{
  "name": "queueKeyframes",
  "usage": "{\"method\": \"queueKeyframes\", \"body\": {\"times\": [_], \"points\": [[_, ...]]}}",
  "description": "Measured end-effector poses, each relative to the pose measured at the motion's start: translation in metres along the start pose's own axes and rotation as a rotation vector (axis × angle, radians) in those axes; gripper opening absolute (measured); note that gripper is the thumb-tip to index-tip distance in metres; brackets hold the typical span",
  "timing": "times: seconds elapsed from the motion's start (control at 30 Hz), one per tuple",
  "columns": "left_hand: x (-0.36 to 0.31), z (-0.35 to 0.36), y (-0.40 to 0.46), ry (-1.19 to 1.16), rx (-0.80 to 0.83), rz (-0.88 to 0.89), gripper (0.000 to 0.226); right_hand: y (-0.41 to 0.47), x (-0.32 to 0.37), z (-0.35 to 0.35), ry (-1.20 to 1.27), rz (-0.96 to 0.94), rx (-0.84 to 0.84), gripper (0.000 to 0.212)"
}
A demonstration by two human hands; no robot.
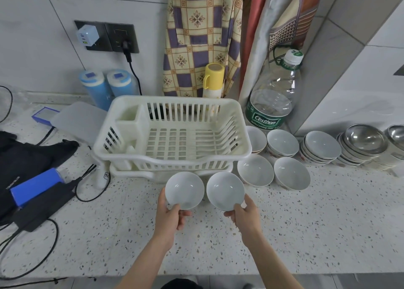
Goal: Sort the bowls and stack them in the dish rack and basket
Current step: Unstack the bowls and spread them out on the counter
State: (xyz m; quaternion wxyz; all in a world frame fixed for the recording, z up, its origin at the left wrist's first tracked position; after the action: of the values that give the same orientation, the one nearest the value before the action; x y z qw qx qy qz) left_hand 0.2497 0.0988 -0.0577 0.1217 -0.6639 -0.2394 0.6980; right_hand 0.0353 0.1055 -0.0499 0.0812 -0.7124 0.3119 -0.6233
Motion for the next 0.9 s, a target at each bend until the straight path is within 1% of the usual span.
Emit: {"method": "queueKeyframes", "body": {"times": [0.47, 0.9], "points": [[-0.0023, 0.0020, 0.0038, -0.002, 0.003, -0.026, 0.061, -0.0028, 0.0044, -0.0031, 0.010, 0.010, 0.032, 0.060], [-0.0022, 0.0003, 0.0061, -0.018, 0.053, -0.052, 0.062, 0.0002, 0.0056, -0.0044, 0.008, 0.060, 0.039, 0.058]]}}
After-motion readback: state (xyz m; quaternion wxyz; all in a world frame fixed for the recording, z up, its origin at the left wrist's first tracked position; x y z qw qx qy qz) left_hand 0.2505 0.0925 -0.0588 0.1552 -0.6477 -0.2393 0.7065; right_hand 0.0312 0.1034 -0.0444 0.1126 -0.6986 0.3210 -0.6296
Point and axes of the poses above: each hand's wrist, its own y-axis towards the middle knuckle, its own z-axis out of the palm, x = y × z, the point moved 2 cm from there along y, towards the middle knuckle
